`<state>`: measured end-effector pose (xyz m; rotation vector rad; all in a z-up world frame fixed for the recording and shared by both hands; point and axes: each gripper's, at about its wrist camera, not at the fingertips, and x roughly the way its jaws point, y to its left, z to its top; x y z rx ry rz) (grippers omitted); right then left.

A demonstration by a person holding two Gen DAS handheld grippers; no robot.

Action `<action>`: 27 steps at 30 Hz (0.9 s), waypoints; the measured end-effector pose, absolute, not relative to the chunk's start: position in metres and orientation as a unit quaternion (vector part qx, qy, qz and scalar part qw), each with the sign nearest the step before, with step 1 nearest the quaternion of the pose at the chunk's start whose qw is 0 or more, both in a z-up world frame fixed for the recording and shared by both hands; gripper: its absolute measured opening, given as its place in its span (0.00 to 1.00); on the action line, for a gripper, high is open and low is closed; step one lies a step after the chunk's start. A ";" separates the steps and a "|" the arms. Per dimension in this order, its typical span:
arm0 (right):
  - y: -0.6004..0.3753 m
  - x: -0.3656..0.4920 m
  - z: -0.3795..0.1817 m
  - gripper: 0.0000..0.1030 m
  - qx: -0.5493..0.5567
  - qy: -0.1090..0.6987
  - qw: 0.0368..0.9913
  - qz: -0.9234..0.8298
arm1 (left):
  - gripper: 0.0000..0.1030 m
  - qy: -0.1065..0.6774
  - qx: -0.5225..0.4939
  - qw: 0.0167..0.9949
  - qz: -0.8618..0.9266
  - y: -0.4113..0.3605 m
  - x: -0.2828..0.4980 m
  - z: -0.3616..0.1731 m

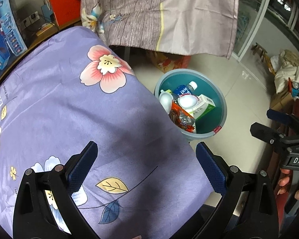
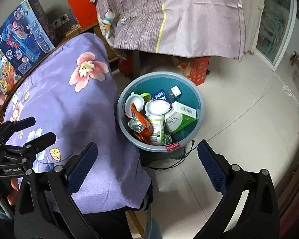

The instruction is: Collect trash

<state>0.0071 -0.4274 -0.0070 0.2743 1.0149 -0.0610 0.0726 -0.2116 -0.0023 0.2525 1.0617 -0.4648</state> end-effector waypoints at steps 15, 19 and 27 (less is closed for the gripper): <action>-0.422 0.012 -0.021 0.93 0.132 0.500 0.856 -0.025 | 0.96 0.508 0.113 0.827 -0.214 -0.209 0.077 -0.012; -0.423 0.012 -0.023 0.93 0.135 0.501 0.854 -0.026 | 0.96 0.509 0.114 0.827 -0.211 -0.210 0.078 -0.014; -0.424 0.015 -0.023 0.93 0.134 0.503 0.854 -0.027 | 0.96 0.505 0.123 0.829 -0.208 -0.214 0.078 -0.019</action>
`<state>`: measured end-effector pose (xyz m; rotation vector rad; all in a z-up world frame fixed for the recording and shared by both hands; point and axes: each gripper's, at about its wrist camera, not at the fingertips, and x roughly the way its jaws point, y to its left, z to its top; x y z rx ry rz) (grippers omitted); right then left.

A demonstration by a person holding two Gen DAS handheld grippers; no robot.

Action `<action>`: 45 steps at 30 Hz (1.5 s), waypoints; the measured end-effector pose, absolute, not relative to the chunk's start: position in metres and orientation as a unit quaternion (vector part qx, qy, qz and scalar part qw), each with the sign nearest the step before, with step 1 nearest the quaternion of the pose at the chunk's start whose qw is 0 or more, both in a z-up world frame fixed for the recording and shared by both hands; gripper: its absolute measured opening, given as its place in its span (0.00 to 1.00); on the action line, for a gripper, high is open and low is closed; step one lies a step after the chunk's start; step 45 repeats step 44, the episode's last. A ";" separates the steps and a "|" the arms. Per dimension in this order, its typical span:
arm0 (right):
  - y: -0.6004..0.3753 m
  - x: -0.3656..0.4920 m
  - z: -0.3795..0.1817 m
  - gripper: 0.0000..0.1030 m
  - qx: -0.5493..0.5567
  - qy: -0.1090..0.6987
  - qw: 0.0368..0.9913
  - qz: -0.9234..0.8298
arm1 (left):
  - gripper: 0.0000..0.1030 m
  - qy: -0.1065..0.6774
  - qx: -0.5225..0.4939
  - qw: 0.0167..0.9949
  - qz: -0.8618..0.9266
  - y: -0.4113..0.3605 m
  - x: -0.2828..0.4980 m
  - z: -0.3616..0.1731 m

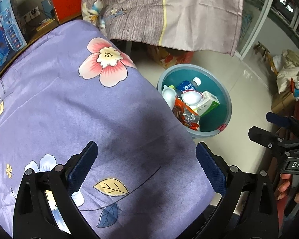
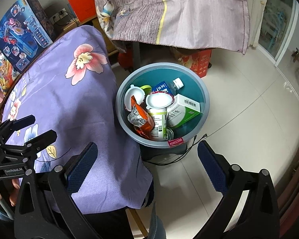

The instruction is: Collect trash

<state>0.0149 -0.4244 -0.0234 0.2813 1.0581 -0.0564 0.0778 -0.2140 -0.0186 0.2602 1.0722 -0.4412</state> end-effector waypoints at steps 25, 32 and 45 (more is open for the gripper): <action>-0.426 0.022 -0.024 0.93 0.124 0.507 0.852 -0.032 | 0.96 0.491 0.131 0.839 -0.193 -0.213 0.076 -0.015; -0.424 0.024 -0.023 0.93 0.120 0.510 0.851 -0.032 | 0.96 0.491 0.129 0.840 -0.189 -0.211 0.075 -0.014; -0.421 0.025 -0.021 0.93 0.112 0.511 0.852 -0.036 | 0.96 0.500 0.128 0.838 -0.177 -0.203 0.080 -0.015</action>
